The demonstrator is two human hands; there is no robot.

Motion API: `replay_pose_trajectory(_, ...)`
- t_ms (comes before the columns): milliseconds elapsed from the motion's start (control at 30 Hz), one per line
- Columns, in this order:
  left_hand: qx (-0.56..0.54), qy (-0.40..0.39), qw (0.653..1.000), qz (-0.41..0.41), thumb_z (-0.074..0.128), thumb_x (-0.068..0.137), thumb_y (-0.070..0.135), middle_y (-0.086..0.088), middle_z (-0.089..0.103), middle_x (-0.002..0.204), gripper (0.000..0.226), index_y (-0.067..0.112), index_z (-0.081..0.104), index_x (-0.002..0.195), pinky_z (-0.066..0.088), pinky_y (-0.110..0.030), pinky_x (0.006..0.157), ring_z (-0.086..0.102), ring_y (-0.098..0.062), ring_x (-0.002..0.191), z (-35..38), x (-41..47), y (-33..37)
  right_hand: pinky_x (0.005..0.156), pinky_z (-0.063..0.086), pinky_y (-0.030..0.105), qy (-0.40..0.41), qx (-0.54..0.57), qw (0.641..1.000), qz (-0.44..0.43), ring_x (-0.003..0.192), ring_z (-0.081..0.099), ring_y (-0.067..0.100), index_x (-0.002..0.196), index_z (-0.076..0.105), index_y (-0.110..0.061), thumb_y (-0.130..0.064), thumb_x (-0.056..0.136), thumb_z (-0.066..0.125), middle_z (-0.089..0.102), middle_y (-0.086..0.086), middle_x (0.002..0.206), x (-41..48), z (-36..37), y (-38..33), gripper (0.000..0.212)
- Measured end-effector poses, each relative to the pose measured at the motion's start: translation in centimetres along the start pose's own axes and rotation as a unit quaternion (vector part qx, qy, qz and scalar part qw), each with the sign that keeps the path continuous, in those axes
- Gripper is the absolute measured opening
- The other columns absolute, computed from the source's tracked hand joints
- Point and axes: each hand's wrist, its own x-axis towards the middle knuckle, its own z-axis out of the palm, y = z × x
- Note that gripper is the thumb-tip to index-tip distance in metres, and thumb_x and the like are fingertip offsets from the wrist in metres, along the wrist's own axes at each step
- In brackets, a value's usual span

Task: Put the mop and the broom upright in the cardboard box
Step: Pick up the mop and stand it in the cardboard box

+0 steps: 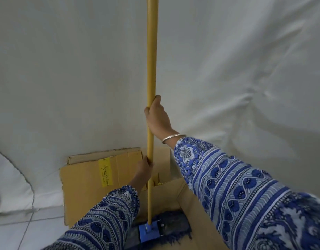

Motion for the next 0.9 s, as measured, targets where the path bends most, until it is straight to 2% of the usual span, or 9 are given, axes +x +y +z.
replay_pose_trajectory(133, -0.039, -0.012, 0.996, -0.074, 0.045, 0.095, 0.020, -0.013, 0.056, 0.097, 0.033, 0.001, 0.048, 0.122, 0.046, -0.036, 0.071, 0.052, -0.023, 0.081, 1.1, 1.7, -0.2, 0.062, 0.048, 0.039, -0.027, 0.027, 0.999, 0.018, 0.069, 0.052, 0.026, 0.124, 0.033, -0.002, -0.017, 0.096, 0.039, 0.050, 0.003, 0.078, 0.4, 1.5, 2.9, 0.032)
replay_pose_trajectory(200, -0.048, -0.010, 0.994, -0.094, 0.045, 0.095, 0.021, -0.019, 0.060, 0.107, 0.034, 0.002, 0.048, 0.124, 0.048, -0.040, 0.077, 0.054, -0.028, 0.086, 1.2, 2.5, -0.1, 0.063, 0.048, 0.038, -0.042, 0.041, 0.998, 0.012, 0.071, 0.056, 0.027, 0.123, 0.033, -0.003, -0.018, 0.096, 0.040, 0.053, 0.008, 0.084, 1.3, 1.7, 3.6, 0.032)
replay_pose_trajectory(267, -0.063, -0.004, 0.992, -0.106, 0.043, 0.096, 0.020, -0.019, 0.059, 0.107, 0.035, 0.002, 0.046, 0.125, 0.047, -0.037, 0.072, 0.054, -0.026, 0.086, 1.2, 3.0, 0.4, 0.073, 0.052, 0.044, -0.070, 0.069, 0.995, 0.020, 0.083, 0.060, 0.034, 0.122, 0.033, -0.003, -0.017, 0.096, 0.041, 0.058, 0.015, 0.095, 2.4, 1.8, 3.9, 0.031)
replay_pose_trajectory(333, -0.085, 0.000, 0.989, -0.119, 0.040, 0.097, 0.020, -0.010, 0.055, 0.088, 0.035, 0.001, 0.045, 0.126, 0.042, -0.026, 0.058, 0.049, -0.018, 0.073, 1.1, 3.4, 0.9, 0.077, 0.052, 0.043, -0.101, 0.088, 0.991, 0.028, 0.088, 0.060, 0.034, 0.123, 0.032, -0.002, -0.015, 0.096, 0.041, 0.055, 0.015, 0.097, 3.6, 2.0, 4.0, 0.031)
replay_pose_trajectory(400, -0.107, 0.008, 0.985, -0.135, 0.038, 0.098, 0.021, -0.002, 0.046, 0.072, 0.035, 0.000, 0.044, 0.125, 0.036, -0.022, 0.050, 0.043, -0.011, 0.060, 0.9, 3.7, 1.2, 0.074, 0.049, 0.038, -0.126, 0.089, 0.988, 0.032, 0.085, 0.057, 0.029, 0.125, 0.031, -0.003, -0.013, 0.096, 0.041, 0.053, 0.014, 0.096, 4.6, 2.3, 4.0, 0.033)
replay_pose_trajectory(567, -0.130, 0.008, 0.983, -0.133, 0.033, 0.099, 0.027, 0.001, 0.041, 0.067, 0.039, -0.001, 0.043, 0.124, 0.035, -0.023, 0.051, 0.039, -0.009, 0.057, -0.3, 3.9, 1.9, 0.082, 0.049, 0.039, -0.167, 0.085, 0.981, 0.043, 0.105, 0.060, 0.036, 0.127, 0.031, -0.003, -0.014, 0.096, 0.042, 0.059, 0.023, 0.118, 6.4, 3.3, 3.7, 0.035)
replay_pose_trajectory(700, -0.100, -0.011, 0.988, -0.116, 0.030, 0.100, 0.029, 0.004, 0.041, 0.072, 0.042, -0.001, 0.043, 0.125, 0.037, -0.025, 0.057, 0.038, -0.007, 0.062, -1.9, 3.0, 2.3, 0.090, 0.047, 0.041, -0.185, 0.089, 0.977, 0.060, 0.110, 0.058, 0.036, 0.124, 0.038, -0.001, -0.014, 0.094, 0.045, 0.058, 0.022, 0.121, 7.3, 3.3, 3.6, 0.033)
replay_pose_trajectory(833, -0.080, -0.005, 0.991, -0.106, 0.029, 0.100, 0.030, 0.002, 0.045, 0.081, 0.038, 0.002, 0.049, 0.116, 0.036, -0.035, 0.078, 0.039, -0.007, 0.065, -3.3, 2.4, 2.6, 0.092, 0.047, 0.043, -0.187, 0.094, 0.975, 0.071, 0.110, 0.058, 0.034, 0.121, 0.042, -0.001, -0.015, 0.094, 0.046, 0.059, 0.022, 0.121, 7.1, 3.3, 3.6, 0.031)
replay_pose_trajectory(900, -0.070, -0.006, 0.994, -0.087, 0.028, 0.101, 0.030, -0.008, 0.052, 0.100, 0.041, 0.001, 0.045, 0.124, 0.037, -0.038, 0.083, 0.048, -0.018, 0.085, -3.8, 1.9, 2.8, 0.092, 0.048, 0.042, -0.183, 0.097, 0.976, 0.073, 0.107, 0.058, 0.033, 0.122, 0.042, 0.000, -0.016, 0.093, 0.048, 0.059, 0.020, 0.118, 7.1, 3.2, 3.5, 0.033)
